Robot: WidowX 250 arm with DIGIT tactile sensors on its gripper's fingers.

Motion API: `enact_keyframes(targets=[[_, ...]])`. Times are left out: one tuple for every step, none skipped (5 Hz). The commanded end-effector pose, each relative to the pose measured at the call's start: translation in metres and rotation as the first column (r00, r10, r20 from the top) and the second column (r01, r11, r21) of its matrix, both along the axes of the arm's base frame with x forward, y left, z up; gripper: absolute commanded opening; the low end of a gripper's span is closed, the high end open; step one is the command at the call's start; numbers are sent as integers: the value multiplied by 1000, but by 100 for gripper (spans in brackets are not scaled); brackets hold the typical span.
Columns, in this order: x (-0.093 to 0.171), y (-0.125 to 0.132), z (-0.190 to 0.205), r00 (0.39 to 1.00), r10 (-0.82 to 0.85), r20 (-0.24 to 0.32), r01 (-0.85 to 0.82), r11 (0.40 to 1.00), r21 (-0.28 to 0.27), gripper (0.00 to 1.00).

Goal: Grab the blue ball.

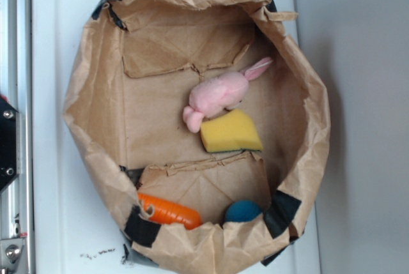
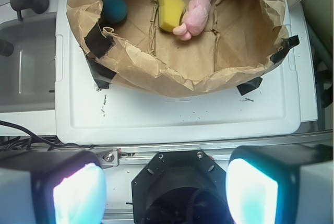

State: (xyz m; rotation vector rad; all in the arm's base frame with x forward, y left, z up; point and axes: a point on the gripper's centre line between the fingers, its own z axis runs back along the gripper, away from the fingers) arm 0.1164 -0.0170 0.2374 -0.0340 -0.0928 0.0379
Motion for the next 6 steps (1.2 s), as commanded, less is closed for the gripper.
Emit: enact_keyframes(targets=[[0,0,0,1000,0,0,0,1000,0,100],[50,-17,-1,985,-116,124,114,993,21,100],[50,-17,-1,985,-116,124,114,993,21,100],[50,-17,-1,985,-116,124,114,993,21,100],[50,-17,-1,985,-116,124,114,993,21,100],[50,-17,-1,985,-116,124,114,993,21,100]])
